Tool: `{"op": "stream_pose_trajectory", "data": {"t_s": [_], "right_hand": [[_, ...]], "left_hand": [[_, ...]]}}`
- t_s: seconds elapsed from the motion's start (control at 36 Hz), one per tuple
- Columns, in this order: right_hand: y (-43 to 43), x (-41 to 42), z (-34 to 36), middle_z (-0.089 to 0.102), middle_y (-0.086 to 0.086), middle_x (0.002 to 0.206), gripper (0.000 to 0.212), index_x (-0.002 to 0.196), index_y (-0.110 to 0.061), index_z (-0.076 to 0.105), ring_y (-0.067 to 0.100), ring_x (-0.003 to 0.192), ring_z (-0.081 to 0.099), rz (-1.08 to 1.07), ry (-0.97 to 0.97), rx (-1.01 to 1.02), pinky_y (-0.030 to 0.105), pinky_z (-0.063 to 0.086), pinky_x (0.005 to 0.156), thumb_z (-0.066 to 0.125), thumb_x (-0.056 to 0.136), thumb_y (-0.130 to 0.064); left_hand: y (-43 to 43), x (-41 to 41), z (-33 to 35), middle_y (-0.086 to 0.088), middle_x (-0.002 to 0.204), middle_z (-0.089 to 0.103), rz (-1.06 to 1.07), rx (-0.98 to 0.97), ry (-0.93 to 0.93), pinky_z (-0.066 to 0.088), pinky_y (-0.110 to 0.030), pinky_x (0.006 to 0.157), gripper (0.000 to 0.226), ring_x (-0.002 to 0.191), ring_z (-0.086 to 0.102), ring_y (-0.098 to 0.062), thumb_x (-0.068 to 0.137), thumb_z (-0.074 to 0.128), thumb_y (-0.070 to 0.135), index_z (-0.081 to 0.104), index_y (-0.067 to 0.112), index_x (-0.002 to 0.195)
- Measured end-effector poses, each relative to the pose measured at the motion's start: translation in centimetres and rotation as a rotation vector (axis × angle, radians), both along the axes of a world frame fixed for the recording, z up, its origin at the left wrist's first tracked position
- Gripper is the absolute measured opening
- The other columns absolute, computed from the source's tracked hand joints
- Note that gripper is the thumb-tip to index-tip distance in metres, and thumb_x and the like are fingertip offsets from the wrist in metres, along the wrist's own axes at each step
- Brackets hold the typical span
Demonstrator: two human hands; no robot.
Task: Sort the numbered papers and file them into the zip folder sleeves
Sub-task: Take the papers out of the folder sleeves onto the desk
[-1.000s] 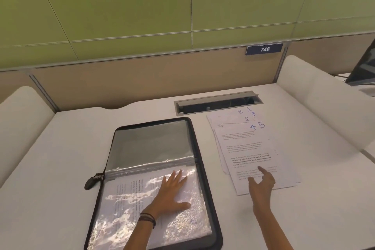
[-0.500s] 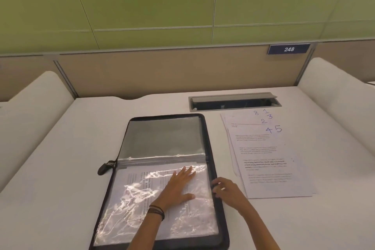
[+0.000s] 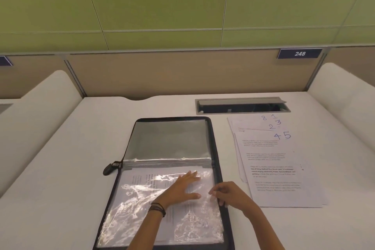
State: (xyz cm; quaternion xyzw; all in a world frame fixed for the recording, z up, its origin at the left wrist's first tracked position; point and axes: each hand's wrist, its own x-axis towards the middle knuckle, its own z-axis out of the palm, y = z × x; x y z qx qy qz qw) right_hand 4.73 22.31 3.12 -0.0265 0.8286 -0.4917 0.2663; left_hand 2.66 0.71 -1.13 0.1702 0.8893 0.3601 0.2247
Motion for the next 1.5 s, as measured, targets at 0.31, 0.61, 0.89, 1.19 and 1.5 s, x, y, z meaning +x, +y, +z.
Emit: {"op": "stream_pose_trajectory", "data": {"t_s": [0.31,0.61,0.89,1.19,1.5], "right_hand": [[-1.2,-1.5,2.2,0.074,-0.003,0.091,0.021,0.099,-0.016,0.072,0.016,0.08,0.068,-0.108,0.006,-0.28,0.022,0.054,0.072,0.058,0.09,-0.029],[-3.2,-4.4,2.4,0.068,-0.001,0.114,0.029,0.123,-0.017,0.06,0.016,0.106,0.064,-0.184,0.074,-0.498,0.026,0.055,0.079,0.051,0.096,-0.023],[-3.8,-7.3,1.8,0.048,-0.015,0.136,0.103,0.134,-0.028,0.044,0.009,0.12,0.053,-0.25,0.128,-0.634,0.022,0.052,0.087,0.075,0.047,-0.074],[-5.0,-7.6,1.3,0.024,-0.019,0.143,0.123,0.145,-0.034,0.018,0.009,0.13,0.033,-0.256,0.095,-0.526,0.03,0.036,0.103,0.066,0.043,-0.083],[-3.8,-5.8,-0.5,0.021,-0.017,0.15,0.102,0.147,-0.035,0.017,0.009,0.137,0.025,-0.284,0.118,-0.352,0.036,0.026,0.111,0.053,0.064,-0.081]], "left_hand": [[0.1,-0.3,8.9,0.024,0.123,0.052,0.149,0.225,0.052,0.039,-0.004,0.091,0.035,0.104,0.05,0.019,0.094,0.053,0.035,0.045,0.041,0.127],[0.3,1.7,16.0,0.008,0.121,0.064,0.099,0.571,0.121,0.046,-0.03,0.101,0.033,0.115,0.059,-0.012,0.096,0.051,0.02,0.051,0.033,0.127],[-0.9,-0.1,10.2,0.006,0.125,0.06,0.138,0.407,-0.073,0.044,-0.023,0.102,0.033,0.115,0.055,-0.003,0.096,0.051,0.03,0.05,0.035,0.129],[0.1,0.4,-1.2,0.012,0.155,0.002,0.214,-0.005,0.169,-0.006,-0.028,0.115,0.068,0.137,-0.011,-0.002,0.086,0.022,0.065,0.027,0.031,0.145],[1.0,0.7,-3.9,0.02,0.152,-0.014,0.242,-0.128,0.312,-0.015,-0.035,0.117,0.055,0.143,-0.019,-0.007,0.082,0.008,0.076,0.003,0.058,0.133]]}}
